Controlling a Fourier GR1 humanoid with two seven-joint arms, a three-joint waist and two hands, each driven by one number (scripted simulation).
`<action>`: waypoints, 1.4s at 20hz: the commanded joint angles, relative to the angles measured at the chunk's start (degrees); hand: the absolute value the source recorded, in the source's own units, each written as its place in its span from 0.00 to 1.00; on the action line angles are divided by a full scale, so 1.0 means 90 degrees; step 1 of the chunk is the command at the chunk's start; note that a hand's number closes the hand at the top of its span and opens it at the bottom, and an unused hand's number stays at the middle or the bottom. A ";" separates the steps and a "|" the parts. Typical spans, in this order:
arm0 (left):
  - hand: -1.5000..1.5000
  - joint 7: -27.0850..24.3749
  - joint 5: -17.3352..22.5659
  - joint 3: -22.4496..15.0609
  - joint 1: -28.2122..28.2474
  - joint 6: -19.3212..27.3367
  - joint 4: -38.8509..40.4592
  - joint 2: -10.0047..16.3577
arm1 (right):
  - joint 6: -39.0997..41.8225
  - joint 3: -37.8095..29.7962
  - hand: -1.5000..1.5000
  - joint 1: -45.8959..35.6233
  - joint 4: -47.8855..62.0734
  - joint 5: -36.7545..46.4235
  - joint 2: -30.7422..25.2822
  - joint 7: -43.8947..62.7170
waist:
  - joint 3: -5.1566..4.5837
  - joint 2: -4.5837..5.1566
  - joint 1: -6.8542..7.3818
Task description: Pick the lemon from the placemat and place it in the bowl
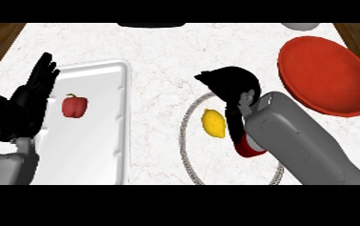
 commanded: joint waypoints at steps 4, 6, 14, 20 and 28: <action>0.50 0.0083 -0.0298 -0.0205 0.0267 0.0137 -0.0360 -0.0326 | -0.0692 0.0346 0.00 0.0391 -0.0232 0.1415 -0.0092 -0.0846 | 0.0004 -0.0005 -0.0008; 0.50 -0.0152 -0.0158 0.0210 -0.0066 -0.0175 0.0190 -0.0095 | -0.0482 0.0211 0.00 0.0458 -0.0098 0.1583 0.0291 -0.0617 | 0.0001 -0.0004 -0.0032; 0.50 -0.0366 -0.0492 0.0080 0.0271 -0.0043 0.0019 -0.0478 | -0.0681 0.0422 0.00 0.1476 0.0036 0.2255 0.0544 -0.0938 | 0.0001 -0.0003 -0.0037; 0.50 -0.0517 -0.0450 0.0333 0.0061 -0.0352 0.0450 -0.0495 | -0.0651 -0.0001 0.00 0.1622 0.0225 0.2729 0.0595 -0.1544 | 0.0000 0.0000 -0.0037; 0.50 0.0126 -0.0774 0.0162 0.0047 -0.0204 -0.0223 -0.0724 | -0.0586 -0.0480 0.00 0.1330 0.0748 0.3339 0.1147 -0.1658 | 0.0001 -0.0007 -0.0028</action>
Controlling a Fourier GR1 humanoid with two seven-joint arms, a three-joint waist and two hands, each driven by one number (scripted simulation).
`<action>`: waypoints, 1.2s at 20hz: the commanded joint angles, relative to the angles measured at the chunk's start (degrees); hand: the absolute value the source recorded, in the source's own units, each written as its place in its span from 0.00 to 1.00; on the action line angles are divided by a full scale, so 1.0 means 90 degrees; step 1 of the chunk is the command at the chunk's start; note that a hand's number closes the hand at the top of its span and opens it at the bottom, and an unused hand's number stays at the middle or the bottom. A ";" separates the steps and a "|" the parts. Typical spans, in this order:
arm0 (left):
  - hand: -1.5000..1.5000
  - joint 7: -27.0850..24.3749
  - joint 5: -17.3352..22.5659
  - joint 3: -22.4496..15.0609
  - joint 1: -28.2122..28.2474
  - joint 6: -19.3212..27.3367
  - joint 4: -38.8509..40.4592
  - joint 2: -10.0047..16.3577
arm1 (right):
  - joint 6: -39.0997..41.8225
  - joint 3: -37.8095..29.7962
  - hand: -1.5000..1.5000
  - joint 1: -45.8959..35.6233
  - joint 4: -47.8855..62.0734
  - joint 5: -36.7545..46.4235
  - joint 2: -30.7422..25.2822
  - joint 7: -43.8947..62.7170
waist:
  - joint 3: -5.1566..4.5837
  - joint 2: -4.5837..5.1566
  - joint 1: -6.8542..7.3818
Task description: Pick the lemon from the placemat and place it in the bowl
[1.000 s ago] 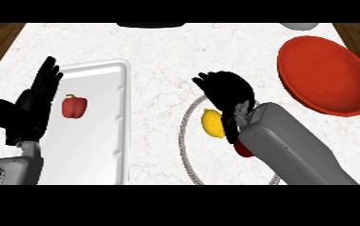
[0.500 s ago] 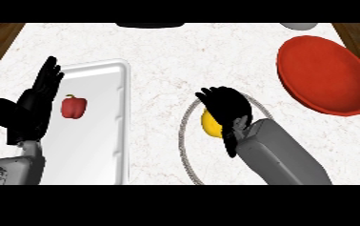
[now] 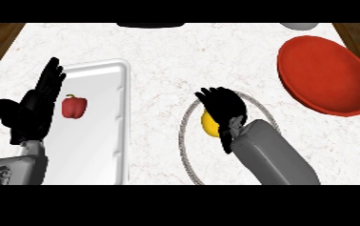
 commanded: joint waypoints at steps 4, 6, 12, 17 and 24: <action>0.50 -0.0112 -0.0009 0.0166 -0.0063 -0.0196 0.0220 -0.0014 | 0.0160 -0.0356 1.00 0.0010 0.0684 0.0173 0.0253 -0.0483 | -0.0001 0.0002 -0.0013; 0.50 -0.0407 -0.0102 0.0174 -0.0026 -0.0085 0.0292 -0.0107 | -0.0220 -0.0101 1.00 -0.0301 0.1360 0.0431 0.0235 -0.1181 | 0.0000 0.0013 0.0016; 0.50 -0.0266 0.0064 0.0400 -0.0099 -0.0332 0.0471 0.0060 | -0.0393 -0.0192 1.00 -0.0312 0.1454 0.0629 0.0758 -0.1129 | -0.0001 0.0006 0.0011; 0.50 0.0042 -0.0144 0.0209 0.0017 -0.0156 -0.0076 -0.0152 | -0.1309 -0.0521 1.00 -0.0384 0.2142 0.1078 0.0556 -0.1749 | 0.0001 0.0005 0.0018; 0.50 0.0061 -0.0057 0.0341 -0.0047 -0.0180 -0.0147 0.0016 | -0.2682 -0.3508 1.00 -0.1125 0.2658 0.0611 0.0061 0.1547 | 0.0014 0.0097 -0.0096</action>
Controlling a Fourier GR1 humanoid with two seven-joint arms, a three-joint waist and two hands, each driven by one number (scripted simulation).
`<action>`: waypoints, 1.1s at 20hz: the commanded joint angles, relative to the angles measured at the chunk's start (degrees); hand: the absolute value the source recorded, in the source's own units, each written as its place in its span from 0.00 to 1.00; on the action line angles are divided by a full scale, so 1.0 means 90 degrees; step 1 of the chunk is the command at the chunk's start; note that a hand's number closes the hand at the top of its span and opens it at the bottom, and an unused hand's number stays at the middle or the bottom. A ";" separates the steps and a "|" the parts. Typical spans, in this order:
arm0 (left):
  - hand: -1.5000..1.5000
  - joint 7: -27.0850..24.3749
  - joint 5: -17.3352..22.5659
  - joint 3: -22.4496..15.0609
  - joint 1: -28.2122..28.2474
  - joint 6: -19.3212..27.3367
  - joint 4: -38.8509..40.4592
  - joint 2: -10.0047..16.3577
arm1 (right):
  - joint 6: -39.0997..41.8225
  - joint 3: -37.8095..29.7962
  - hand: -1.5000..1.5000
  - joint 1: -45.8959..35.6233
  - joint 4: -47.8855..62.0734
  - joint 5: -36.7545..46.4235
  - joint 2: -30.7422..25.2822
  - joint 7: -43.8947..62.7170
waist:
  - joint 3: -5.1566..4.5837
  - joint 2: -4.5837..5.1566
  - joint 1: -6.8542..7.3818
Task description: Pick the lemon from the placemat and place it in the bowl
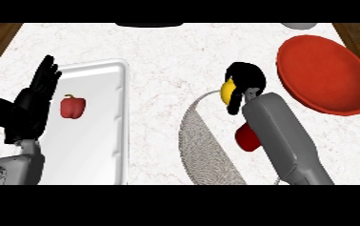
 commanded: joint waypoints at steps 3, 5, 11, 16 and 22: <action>0.50 0.0006 -0.0091 -0.0146 -0.0077 0.0050 -0.0040 -0.0104 | -0.1581 -0.1652 1.00 -0.0697 0.0593 0.0159 -0.0110 0.2552 | 0.0019 0.0105 0.0180; 0.50 0.0100 -0.0090 -0.0204 -0.0305 -0.0012 0.0060 -0.0085 | -0.1949 -0.1741 1.00 -0.1297 0.0842 0.0412 0.0000 0.3256 | 0.0015 0.0108 0.0275; 0.50 -0.0087 0.0003 -0.0147 -0.0079 -0.0133 0.0025 -0.0067 | -0.2520 -0.1322 1.00 -0.2533 0.1376 0.1787 -0.0633 0.4373 | 0.0004 0.0042 0.0352; 0.50 0.0062 -0.0031 -0.0258 0.0113 -0.0219 -0.0094 -0.0059 | -0.2906 -0.1260 1.00 -0.3280 0.1368 0.2686 -0.0873 0.4922 | 0.0010 0.0001 0.0347; 0.50 -0.0237 -0.0031 -0.0076 0.0181 -0.0086 0.0032 -0.0113 | -0.3368 -0.1710 1.00 -0.3309 0.1570 0.3036 -0.0902 0.5038 | 0.0014 0.0017 0.0219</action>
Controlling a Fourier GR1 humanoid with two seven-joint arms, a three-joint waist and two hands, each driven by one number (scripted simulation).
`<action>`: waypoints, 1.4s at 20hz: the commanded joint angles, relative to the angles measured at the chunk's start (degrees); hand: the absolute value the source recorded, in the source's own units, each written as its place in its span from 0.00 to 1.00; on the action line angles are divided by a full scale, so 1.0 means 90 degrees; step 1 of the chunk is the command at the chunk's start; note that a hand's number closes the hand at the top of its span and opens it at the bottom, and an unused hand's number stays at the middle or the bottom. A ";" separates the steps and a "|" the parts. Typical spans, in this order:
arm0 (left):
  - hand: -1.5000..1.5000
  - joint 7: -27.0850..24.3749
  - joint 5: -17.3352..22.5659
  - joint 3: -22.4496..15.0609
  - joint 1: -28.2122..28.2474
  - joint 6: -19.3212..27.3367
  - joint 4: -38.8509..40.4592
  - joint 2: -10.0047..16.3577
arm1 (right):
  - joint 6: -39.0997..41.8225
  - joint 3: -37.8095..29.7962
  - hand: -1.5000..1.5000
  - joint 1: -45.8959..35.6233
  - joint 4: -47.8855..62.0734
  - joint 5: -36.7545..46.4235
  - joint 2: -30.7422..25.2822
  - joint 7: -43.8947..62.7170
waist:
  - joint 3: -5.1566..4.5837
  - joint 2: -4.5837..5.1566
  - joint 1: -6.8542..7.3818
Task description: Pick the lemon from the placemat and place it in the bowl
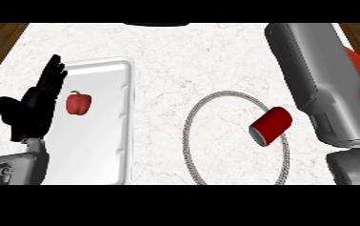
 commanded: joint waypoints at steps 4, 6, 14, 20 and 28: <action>0.50 0.0248 -0.0009 -0.0017 -0.0005 0.0007 -0.0196 -0.0003 | -0.0891 -0.0531 1.00 0.0238 0.0010 0.0279 -0.0298 0.0656 | 0.0014 -0.0016 -0.0115; 0.50 -0.0180 -0.0051 0.0094 0.0002 0.0059 0.0196 -0.0037 | -0.1152 -0.0696 1.00 0.0395 -0.0253 0.0185 -0.0352 0.0399 | 0.0010 -0.0020 -0.0184; 0.50 -0.0267 -0.0108 0.0062 0.0309 0.0091 -0.0070 -0.0143 | -0.2030 -0.1564 1.00 0.1023 0.0082 -0.0279 -0.0977 -0.0711 | 0.0012 -0.0002 -0.0106; 0.50 0.0275 -0.0147 0.0044 0.0105 0.0113 -0.0338 -0.0089 | -0.2601 -0.2040 1.00 0.1593 0.0586 -0.0882 -0.1509 -0.1869 | 0.0016 -0.0010 -0.0106; 0.50 -0.0082 0.0011 0.0285 -0.0129 -0.0128 0.0245 0.0082 | -0.1939 -0.2708 1.00 0.1916 0.1591 -0.1521 -0.1584 -0.1539 | 0.0013 0.0008 -0.0152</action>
